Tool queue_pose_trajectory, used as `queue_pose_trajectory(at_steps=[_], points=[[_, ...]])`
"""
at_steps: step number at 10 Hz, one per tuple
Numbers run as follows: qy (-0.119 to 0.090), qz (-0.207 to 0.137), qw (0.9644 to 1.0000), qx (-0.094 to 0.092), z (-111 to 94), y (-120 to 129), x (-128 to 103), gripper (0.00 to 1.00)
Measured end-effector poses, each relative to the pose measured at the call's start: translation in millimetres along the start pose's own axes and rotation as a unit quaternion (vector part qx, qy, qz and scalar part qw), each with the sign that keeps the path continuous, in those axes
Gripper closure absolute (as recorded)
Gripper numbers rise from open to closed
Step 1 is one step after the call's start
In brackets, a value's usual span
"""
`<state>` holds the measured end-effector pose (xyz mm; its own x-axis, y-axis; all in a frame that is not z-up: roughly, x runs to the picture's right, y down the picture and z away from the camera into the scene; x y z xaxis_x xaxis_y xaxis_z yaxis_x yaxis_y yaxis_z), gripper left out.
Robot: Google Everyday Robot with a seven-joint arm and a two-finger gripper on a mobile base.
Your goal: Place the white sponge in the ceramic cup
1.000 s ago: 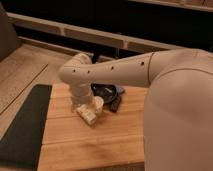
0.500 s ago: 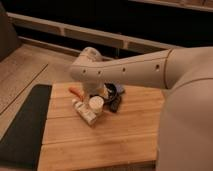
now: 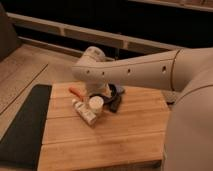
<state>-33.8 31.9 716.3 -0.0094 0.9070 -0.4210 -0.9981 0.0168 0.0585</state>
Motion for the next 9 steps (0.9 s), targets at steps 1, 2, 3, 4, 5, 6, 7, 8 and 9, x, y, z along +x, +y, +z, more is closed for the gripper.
queue_pose_trajectory(at_steps=[1, 2, 3, 4, 5, 6, 7, 8, 9], points=[[0.004, -0.013, 0.9999, -0.006, 1, 4, 2, 0.35], [0.012, -0.044, 0.9988, -0.016, 2, 6, 7, 0.35], [0.017, -0.069, 0.9972, -0.025, 2, 6, 9, 0.35], [0.021, -0.104, 0.9936, -0.039, 0, 6, 13, 0.35], [0.024, -0.147, 0.9870, -0.060, -2, 6, 17, 0.35], [0.025, -0.187, 0.9785, -0.082, -6, 3, 19, 0.35], [0.027, -0.230, 0.9671, -0.106, -9, -8, 19, 0.35], [0.031, -0.253, 0.9596, -0.120, -11, -17, 20, 0.35], [0.035, -0.279, 0.9502, -0.134, -14, -27, 21, 0.35]])
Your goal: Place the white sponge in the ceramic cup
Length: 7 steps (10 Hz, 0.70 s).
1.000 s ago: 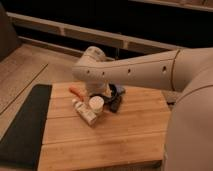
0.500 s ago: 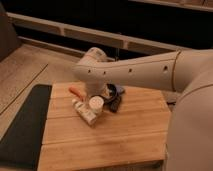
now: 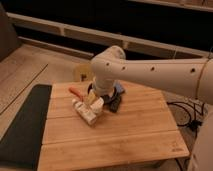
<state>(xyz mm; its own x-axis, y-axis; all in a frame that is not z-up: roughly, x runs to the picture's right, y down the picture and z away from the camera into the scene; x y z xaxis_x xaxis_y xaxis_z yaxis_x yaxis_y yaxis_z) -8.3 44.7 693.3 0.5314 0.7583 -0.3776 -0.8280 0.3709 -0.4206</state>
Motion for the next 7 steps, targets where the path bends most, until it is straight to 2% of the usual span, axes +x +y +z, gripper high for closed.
queue_pose_trajectory(at_steps=[2, 4, 5, 6, 7], points=[[0.001, -0.040, 0.9989, -0.023, -8, -10, 9, 0.35], [0.000, -0.057, 0.9979, -0.032, -11, -15, 13, 0.35], [-0.002, -0.058, 0.9978, -0.031, -10, -17, 12, 0.35], [-0.012, -0.053, 0.9983, -0.019, -3, -31, 7, 0.35], [-0.026, -0.041, 0.9988, 0.000, 3, -57, 5, 0.35]])
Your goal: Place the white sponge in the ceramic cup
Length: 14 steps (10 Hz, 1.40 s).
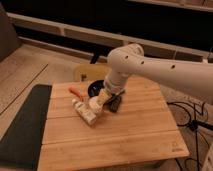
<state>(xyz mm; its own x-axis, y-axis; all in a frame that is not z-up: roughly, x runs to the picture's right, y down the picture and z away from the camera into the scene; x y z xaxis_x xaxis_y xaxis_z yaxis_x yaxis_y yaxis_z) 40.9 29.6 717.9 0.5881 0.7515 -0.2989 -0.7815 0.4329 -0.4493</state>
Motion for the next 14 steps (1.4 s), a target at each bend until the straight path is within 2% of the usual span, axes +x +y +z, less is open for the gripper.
queue_pose_trajectory(at_steps=[1, 2, 5, 7, 9, 11, 13, 14], points=[[-0.018, 0.017, 0.9995, 0.021, 4, -35, 4, 0.35], [-0.030, 0.020, 0.9988, 0.032, 6, -55, 6, 0.35], [-0.075, 0.026, 0.9961, 0.037, 11, -116, 13, 0.35], [-0.079, 0.040, 0.9953, 0.039, 12, -139, 23, 0.35], [-0.080, 0.037, 0.9954, 0.037, 13, -135, 20, 0.35], [-0.080, 0.047, 0.9947, 0.045, 11, -144, 21, 0.35], [-0.088, 0.064, 0.9910, 0.077, -5, -178, 23, 0.35], [-0.087, 0.057, 0.9896, 0.100, -11, -193, 22, 0.35]])
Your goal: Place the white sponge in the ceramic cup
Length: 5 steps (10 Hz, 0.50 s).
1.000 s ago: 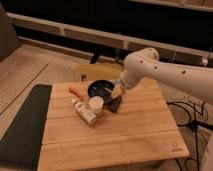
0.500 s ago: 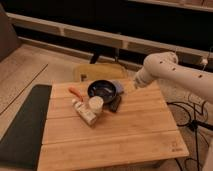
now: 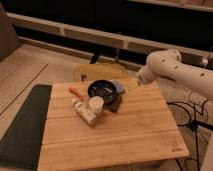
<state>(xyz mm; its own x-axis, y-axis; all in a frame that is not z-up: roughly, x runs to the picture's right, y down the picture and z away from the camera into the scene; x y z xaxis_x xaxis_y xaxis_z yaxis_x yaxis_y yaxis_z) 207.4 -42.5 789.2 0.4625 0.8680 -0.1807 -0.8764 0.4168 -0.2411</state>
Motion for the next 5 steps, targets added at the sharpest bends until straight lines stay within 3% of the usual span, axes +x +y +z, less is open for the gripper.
queue_pose_trajectory(at_steps=[2, 4, 5], points=[[0.009, -0.035, 0.9991, 0.022, 18, -26, -1, 0.35], [0.004, -0.053, 0.9984, 0.020, 38, -41, -7, 0.35], [-0.009, -0.064, 0.9978, 0.013, 48, -48, -18, 0.35]])
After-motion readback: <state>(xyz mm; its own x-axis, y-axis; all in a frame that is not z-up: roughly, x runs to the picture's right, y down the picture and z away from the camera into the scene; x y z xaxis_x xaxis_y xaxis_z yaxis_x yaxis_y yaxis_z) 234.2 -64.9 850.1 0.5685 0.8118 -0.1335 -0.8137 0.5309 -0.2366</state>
